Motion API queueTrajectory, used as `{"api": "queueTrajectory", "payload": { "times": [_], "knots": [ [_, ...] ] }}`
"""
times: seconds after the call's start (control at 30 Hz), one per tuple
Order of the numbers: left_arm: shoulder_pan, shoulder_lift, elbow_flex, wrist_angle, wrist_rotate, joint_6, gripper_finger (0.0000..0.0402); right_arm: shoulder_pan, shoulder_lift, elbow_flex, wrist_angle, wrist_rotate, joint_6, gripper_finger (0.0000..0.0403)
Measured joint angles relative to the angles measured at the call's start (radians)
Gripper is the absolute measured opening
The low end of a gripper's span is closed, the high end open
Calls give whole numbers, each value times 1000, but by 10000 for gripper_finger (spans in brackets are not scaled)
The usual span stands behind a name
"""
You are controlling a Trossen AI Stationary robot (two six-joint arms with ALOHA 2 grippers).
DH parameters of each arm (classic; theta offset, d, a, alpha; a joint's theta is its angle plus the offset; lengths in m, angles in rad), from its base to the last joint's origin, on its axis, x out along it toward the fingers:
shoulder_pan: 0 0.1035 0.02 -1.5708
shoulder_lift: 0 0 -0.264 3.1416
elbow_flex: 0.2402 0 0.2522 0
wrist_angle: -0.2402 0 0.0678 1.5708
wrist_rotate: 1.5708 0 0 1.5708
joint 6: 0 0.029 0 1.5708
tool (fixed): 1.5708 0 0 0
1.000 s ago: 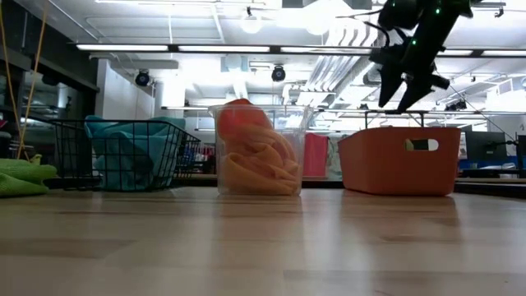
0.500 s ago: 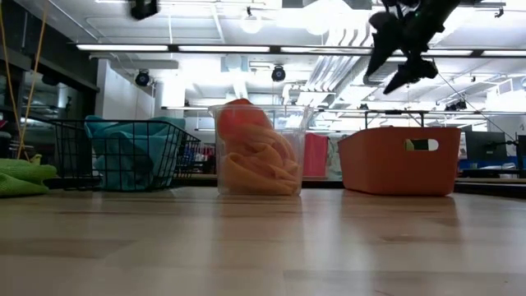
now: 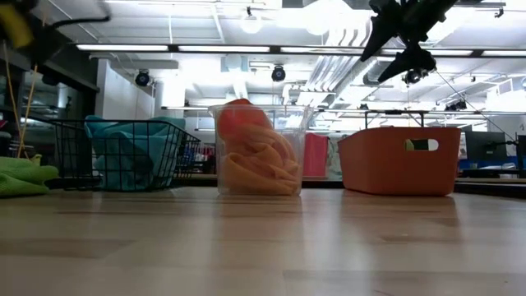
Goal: Sort microfiber towel by color & place in baskets
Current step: Put the green towel into the orange bin
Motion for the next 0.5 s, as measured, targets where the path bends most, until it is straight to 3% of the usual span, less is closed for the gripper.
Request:
{"api": "queueTrajectory", "payload": {
  "times": [0.17, 0.5],
  "knots": [
    [-62, 6, -88, 33, 28, -110, 192, 0, 0, 0, 0, 0, 0, 309],
    [-60, 2, -227, 186, 48, -164, 192, 0, 0, 0, 0, 1, 0, 309]
  ]
}}
